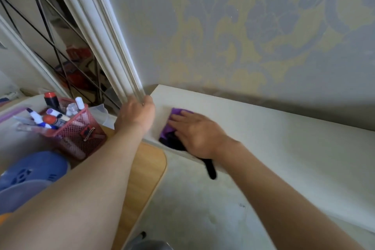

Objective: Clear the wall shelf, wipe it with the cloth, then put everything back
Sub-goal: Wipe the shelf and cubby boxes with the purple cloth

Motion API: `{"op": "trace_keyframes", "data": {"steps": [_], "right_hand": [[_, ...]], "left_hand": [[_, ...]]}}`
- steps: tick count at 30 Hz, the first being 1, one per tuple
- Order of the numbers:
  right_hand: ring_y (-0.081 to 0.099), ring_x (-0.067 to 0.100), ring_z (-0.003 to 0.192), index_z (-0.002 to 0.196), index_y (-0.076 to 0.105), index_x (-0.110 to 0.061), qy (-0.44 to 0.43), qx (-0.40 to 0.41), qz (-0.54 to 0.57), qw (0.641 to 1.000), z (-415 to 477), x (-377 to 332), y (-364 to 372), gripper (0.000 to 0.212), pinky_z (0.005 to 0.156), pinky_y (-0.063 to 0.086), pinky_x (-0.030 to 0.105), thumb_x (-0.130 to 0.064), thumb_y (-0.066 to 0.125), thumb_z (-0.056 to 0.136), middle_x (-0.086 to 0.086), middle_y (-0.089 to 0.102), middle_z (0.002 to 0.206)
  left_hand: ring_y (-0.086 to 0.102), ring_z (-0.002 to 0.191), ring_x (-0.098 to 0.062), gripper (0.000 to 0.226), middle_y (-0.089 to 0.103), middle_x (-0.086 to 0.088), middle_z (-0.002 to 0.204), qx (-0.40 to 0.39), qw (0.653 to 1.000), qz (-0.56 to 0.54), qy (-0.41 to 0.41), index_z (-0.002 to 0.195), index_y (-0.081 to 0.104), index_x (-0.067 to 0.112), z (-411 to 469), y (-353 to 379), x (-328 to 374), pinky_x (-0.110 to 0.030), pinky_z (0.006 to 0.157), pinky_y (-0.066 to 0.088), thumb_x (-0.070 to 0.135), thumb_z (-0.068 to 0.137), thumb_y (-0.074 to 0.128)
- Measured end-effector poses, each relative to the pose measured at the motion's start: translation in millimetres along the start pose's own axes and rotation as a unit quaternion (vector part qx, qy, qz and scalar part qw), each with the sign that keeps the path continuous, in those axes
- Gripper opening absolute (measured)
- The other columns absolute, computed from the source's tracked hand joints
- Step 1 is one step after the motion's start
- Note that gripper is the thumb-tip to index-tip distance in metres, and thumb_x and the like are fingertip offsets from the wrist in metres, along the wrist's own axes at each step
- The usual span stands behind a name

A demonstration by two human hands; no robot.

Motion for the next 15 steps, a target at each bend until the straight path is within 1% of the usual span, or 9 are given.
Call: {"op": "trace_keyframes", "data": {"steps": [1, 3, 5, 8, 10, 12, 13, 14, 15], "right_hand": [[0.053, 0.026, 0.134, 0.131, 0.066, -0.013, 0.020, 0.022, -0.002, 1.000, -20.9, 11.4, -7.3, 0.065, 0.119, 0.032, 0.040, -0.042, 0.023, 0.092, 0.006, 0.061, 0.140], [0.057, 0.024, 0.131, 0.127, 0.069, -0.016, 0.035, 0.070, -0.023, 0.997, -59.0, 21.2, -16.4, 0.055, 0.115, 0.039, 0.042, -0.039, 0.032, 0.093, 0.003, 0.065, 0.135], [0.059, 0.022, 0.127, 0.125, 0.070, -0.018, 0.037, 0.088, -0.058, 0.994, -83.8, 13.8, -20.6, 0.050, 0.108, 0.047, 0.041, -0.036, 0.038, 0.092, -0.001, 0.067, 0.131], [0.063, 0.020, 0.119, 0.118, 0.073, -0.019, 0.031, 0.113, -0.084, 0.990, -80.2, 6.3, -26.4, 0.046, 0.101, 0.050, 0.036, -0.033, 0.040, 0.089, -0.004, 0.071, 0.123], [0.057, 0.019, 0.126, 0.126, 0.068, -0.020, 0.052, 0.070, -0.090, 0.992, -52.8, 7.1, -28.1, 0.048, 0.107, 0.044, 0.034, -0.033, 0.038, 0.091, -0.005, 0.066, 0.131], [0.043, 0.017, 0.138, 0.138, 0.056, -0.024, 0.070, 0.001, -0.087, 0.994, -30.4, 10.2, -19.7, 0.046, 0.116, 0.033, 0.035, -0.031, 0.037, 0.097, -0.009, 0.054, 0.144], [0.039, 0.016, 0.140, 0.141, 0.052, -0.025, 0.072, -0.020, -0.089, 0.993, -27.3, 10.5, -15.6, 0.045, 0.118, 0.031, 0.036, -0.031, 0.038, 0.098, -0.010, 0.050, 0.147], [0.038, 0.018, 0.141, 0.141, 0.052, -0.025, 0.071, -0.025, -0.093, 0.993, -29.7, 10.3, -14.4, 0.045, 0.118, 0.031, 0.038, -0.030, 0.041, 0.098, -0.010, 0.049, 0.148], [0.042, 0.020, 0.139, 0.139, 0.055, -0.025, 0.066, -0.018, -0.105, 0.992, -36.2, 8.8, -14.6, 0.045, 0.116, 0.034, 0.039, -0.029, 0.043, 0.096, -0.008, 0.052, 0.146]], "left_hand": [[0.048, 0.126, -0.038, 0.059, 0.048, -0.017, 0.143, -0.006, 1.000, 0.002, 0.000, 0.145, 0.038, 0.011, -0.1, 1.4, 0.2, -0.045, 0.085, 0.033, 0.047, 0.099, 0.025], [0.048, 0.125, -0.038, 0.060, 0.048, -0.018, 0.144, -0.011, 1.000, 0.009, 0.005, 0.144, 0.039, 0.010, -1.1, 2.9, 1.1, -0.044, 0.085, 0.033, 0.047, 0.099, 0.024], [0.049, 0.124, -0.038, 0.059, 0.049, -0.018, 0.143, -0.007, 1.000, 0.012, 0.011, 0.143, 0.041, 0.009, -1.7, 3.6, 1.2, -0.044, 0.084, 0.034, 0.046, 0.100, 0.025], [0.051, 0.121, -0.038, 0.058, 0.051, -0.018, 0.140, 0.003, 1.000, 0.012, 0.013, 0.141, 0.042, 0.010, -2.4, 2.7, 0.6, -0.044, 0.085, 0.036, 0.047, 0.099, 0.026], [0.052, 0.119, -0.038, 0.059, 0.051, -0.017, 0.139, 0.005, 1.000, 0.016, 0.015, 0.141, 0.043, 0.011, -2.6, 2.4, 0.7, -0.044, 0.085, 0.038, 0.048, 0.098, 0.027], [0.053, 0.118, -0.037, 0.059, 0.052, -0.017, 0.139, 0.006, 1.000, 0.014, 0.018, 0.141, 0.043, 0.010, -2.9, 2.6, 0.6, -0.044, 0.085, 0.039, 0.049, 0.098, 0.027], [0.053, 0.118, -0.037, 0.060, 0.052, -0.017, 0.139, 0.007, 1.000, 0.014, 0.019, 0.141, 0.042, 0.011, -2.4, 2.6, 0.6, -0.044, 0.086, 0.040, 0.049, 0.098, 0.027], [0.053, 0.118, -0.037, 0.060, 0.052, -0.016, 0.139, 0.008, 1.000, 0.015, 0.020, 0.142, 0.042, 0.011, -1.8, 3.0, 0.6, -0.044, 0.086, 0.041, 0.050, 0.098, 0.026], [0.053, 0.119, -0.037, 0.061, 0.052, -0.015, 0.140, 0.009, 1.000, 0.016, 0.021, 0.142, 0.042, 0.012, -0.8, 3.5, 0.1, -0.045, 0.088, 0.042, 0.051, 0.098, 0.026]]}}
Point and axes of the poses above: each hand's wrist, its own z-axis towards the middle knuckle, its own y-axis out of the palm, x = y × z, the point moved 8 cm from there along z, towards the middle knuckle
